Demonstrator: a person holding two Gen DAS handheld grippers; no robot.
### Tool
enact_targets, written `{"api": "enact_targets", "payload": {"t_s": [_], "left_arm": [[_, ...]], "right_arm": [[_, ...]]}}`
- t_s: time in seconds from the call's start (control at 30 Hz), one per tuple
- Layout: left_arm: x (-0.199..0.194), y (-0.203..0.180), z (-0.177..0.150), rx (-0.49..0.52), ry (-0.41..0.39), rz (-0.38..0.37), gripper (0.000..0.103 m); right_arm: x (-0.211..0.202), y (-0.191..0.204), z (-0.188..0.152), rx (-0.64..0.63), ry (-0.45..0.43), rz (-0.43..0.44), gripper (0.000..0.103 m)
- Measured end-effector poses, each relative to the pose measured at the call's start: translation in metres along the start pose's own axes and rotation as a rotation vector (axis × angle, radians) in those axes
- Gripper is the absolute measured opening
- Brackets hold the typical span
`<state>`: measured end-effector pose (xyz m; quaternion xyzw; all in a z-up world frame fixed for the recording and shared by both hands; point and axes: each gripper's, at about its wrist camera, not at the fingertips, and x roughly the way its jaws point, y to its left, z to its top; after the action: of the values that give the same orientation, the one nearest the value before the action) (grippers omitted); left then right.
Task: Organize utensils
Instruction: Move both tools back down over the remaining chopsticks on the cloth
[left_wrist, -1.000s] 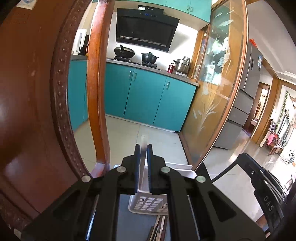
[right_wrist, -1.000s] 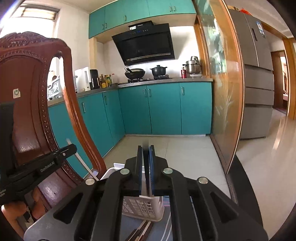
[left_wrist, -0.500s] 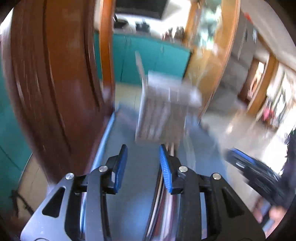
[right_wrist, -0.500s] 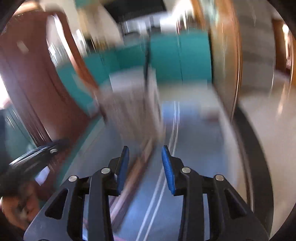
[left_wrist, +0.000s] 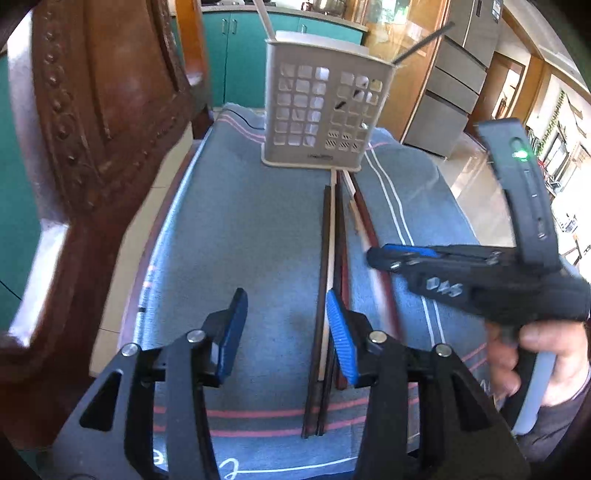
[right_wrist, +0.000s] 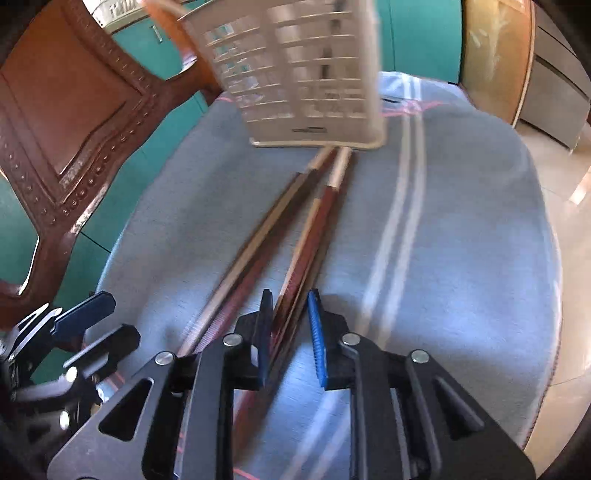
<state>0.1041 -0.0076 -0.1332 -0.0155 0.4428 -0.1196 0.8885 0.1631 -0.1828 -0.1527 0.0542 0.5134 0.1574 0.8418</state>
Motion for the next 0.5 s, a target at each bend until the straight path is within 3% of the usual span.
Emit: {"api": "enact_targets", "payload": {"t_s": [0.27,0.33,0.4,0.5], "left_arm": [[0.035,-0.013,0.005,0.028,0.093,-0.056,0.045],[0.04,-0.013,0.005,0.016,0.097,-0.062,0.038],[0.042,-0.01,0.006,0.008,0.106,-0.063,0.021],[0.042,-0.003,0.006,-0.006,0.104,-0.048,0.019]], "right_arm": [[-0.027,-0.052,-0.019,0.114,-0.034,-0.018,0.021],[-0.032,-0.06,-0.023,0.139,-0.044,-0.034,0.021],[-0.033,-0.062,-0.025,0.148,-0.048,-0.036,0.021],[-0.034,-0.061,-0.028,0.139,-0.051,-0.051,0.023]]}}
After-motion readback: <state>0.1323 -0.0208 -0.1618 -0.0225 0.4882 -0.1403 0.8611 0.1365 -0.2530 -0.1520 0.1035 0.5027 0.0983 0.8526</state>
